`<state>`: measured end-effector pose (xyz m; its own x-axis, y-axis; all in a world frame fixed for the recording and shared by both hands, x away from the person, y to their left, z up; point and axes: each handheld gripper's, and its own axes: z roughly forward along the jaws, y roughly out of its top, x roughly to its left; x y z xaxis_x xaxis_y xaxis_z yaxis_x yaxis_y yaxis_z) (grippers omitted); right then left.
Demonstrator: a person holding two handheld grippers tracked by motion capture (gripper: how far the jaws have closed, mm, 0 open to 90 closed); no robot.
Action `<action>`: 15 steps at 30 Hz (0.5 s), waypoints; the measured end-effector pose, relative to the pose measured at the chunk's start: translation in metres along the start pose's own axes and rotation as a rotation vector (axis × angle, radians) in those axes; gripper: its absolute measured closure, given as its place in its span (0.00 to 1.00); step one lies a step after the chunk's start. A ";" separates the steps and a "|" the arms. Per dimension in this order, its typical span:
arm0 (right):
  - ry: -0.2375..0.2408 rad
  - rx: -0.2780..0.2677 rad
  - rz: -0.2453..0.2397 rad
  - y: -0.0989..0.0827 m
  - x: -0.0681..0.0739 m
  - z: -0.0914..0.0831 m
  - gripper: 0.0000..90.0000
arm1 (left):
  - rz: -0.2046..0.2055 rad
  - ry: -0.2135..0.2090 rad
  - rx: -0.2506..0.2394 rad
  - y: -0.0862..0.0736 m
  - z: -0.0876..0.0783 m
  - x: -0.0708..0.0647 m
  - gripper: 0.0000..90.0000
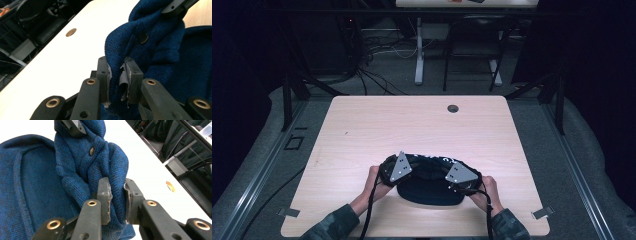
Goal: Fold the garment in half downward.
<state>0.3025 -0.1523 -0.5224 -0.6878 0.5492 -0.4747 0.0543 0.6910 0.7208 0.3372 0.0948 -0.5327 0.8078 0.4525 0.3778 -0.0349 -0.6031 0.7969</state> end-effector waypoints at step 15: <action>0.037 0.046 -0.011 -0.003 -0.001 0.020 0.85 | -0.037 -0.016 0.045 -0.010 0.002 -0.004 0.86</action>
<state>0.3179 -0.1460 -0.5343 -0.7146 0.5245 -0.4628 0.0795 0.7183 0.6912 0.3356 0.0984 -0.5429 0.8176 0.4647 0.3400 0.0218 -0.6151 0.7881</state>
